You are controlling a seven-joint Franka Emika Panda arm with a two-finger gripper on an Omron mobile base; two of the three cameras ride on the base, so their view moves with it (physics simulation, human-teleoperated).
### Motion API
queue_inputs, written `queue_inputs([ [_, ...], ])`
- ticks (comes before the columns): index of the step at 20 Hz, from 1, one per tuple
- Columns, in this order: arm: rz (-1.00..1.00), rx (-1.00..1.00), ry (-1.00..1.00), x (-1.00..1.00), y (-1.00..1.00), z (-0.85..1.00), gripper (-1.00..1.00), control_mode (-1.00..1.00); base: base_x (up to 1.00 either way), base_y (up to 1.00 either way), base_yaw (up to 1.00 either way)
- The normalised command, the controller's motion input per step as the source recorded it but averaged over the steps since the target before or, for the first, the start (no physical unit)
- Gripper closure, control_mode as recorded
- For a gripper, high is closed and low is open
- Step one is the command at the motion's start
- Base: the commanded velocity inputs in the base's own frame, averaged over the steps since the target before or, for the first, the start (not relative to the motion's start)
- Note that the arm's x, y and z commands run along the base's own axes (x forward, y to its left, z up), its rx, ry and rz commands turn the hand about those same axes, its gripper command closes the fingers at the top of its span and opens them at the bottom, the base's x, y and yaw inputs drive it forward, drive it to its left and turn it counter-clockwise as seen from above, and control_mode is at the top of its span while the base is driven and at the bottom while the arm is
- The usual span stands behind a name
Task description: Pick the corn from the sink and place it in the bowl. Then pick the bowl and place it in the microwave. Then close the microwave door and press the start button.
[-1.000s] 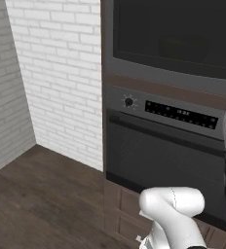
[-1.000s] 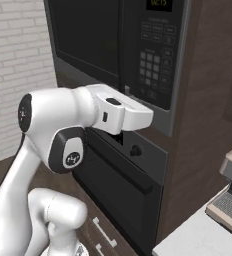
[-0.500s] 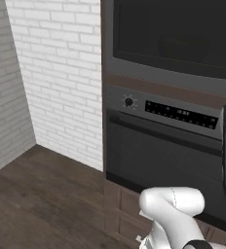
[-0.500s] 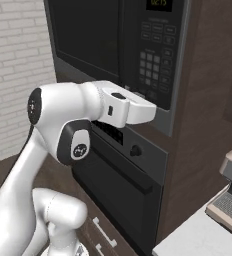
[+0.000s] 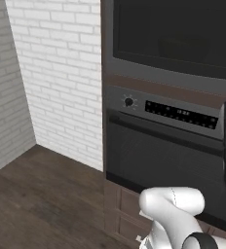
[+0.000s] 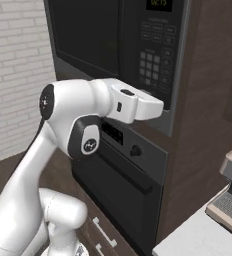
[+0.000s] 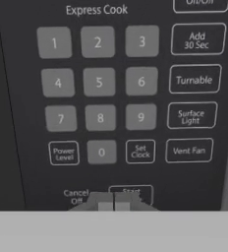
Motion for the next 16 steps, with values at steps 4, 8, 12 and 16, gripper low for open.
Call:
queue_inputs([
  [4,0.04,0.02,0.0,0.07,-0.34,0.0,1.0,-1.0,0.0,0.0,0.0],
  [8,0.11,0.05,0.0,0.25,-0.44,-0.02,1.0,-1.0,0.0,0.0,0.0],
  [12,0.15,0.01,0.0,0.7,-0.12,-0.29,1.0,-1.0,0.0,0.0,0.0],
  [16,0.04,0.0,-0.05,-0.08,0.0,-0.03,1.0,-1.0,0.0,0.0,0.0],
])
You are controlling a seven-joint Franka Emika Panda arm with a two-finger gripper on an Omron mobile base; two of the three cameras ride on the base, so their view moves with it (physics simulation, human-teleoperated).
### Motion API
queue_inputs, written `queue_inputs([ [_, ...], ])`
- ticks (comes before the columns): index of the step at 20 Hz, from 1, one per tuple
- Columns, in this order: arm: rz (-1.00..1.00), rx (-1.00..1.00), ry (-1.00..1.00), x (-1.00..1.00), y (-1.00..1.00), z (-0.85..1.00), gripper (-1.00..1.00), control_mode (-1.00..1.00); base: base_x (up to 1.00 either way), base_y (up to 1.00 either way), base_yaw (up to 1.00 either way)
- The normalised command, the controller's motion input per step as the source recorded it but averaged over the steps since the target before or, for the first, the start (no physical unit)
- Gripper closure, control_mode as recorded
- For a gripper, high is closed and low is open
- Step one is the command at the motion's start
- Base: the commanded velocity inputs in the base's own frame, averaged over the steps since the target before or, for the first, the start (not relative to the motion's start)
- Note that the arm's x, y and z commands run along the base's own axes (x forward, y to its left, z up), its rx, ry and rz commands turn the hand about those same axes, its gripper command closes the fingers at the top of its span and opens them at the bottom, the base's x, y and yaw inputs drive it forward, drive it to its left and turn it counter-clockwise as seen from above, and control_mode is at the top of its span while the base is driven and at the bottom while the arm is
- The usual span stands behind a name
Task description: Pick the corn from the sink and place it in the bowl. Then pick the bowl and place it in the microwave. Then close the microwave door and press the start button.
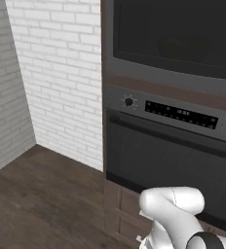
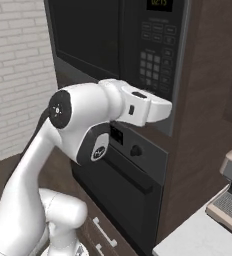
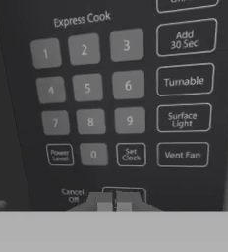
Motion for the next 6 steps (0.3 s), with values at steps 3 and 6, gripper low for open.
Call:
queue_inputs([
  [3,-0.02,0.0,-0.21,-0.9,0.13,0.0,1.0,-1.0,0.0,0.0,0.0],
  [6,-0.05,0.0,-0.22,-0.84,0.4,0.0,1.0,-1.0,0.0,0.0,0.0],
])
